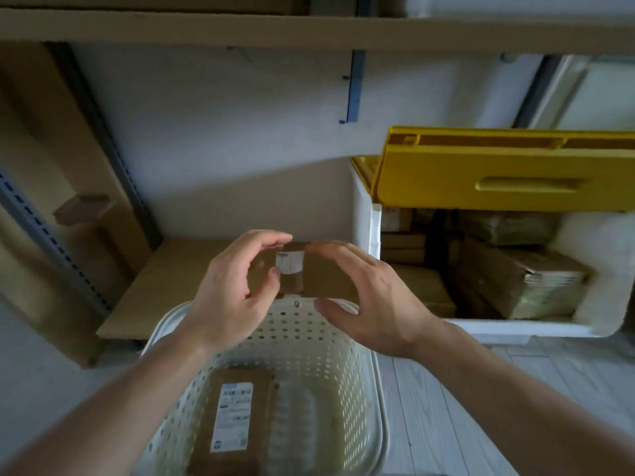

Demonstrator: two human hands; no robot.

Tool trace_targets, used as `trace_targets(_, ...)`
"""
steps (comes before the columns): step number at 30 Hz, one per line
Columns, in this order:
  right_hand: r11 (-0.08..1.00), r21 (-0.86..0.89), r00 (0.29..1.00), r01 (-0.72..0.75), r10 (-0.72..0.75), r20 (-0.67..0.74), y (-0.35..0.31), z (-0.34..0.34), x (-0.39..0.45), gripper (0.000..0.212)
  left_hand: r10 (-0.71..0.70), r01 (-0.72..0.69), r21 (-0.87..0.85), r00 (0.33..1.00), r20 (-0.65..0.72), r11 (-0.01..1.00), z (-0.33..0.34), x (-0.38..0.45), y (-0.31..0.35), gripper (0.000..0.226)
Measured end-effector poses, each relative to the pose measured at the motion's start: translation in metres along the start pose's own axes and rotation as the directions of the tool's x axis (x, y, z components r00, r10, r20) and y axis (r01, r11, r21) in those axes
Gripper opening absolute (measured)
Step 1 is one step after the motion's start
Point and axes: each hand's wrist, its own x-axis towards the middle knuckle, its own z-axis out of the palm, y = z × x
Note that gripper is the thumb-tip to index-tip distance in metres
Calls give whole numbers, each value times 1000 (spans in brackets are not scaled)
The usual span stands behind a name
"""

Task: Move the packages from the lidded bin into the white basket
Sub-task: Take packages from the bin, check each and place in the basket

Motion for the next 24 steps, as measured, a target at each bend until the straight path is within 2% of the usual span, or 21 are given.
trace_targets(8, 992, 13, 981, -128, 128, -142, 40, -39, -45, 59, 188, -188, 28, 982, -6, 982, 61, 23, 32, 35)
trace_targets(17, 941, 24, 890, -338, 328, -317, 104, -87, -106, 56, 213, -203, -113, 973, 93, 973, 130, 42, 70, 32)
trace_targets(24, 912, -23, 843, -409, 368, -392, 135, -103, -122, 53, 199, -171, -120, 941, 274, 978, 173, 49, 84, 40)
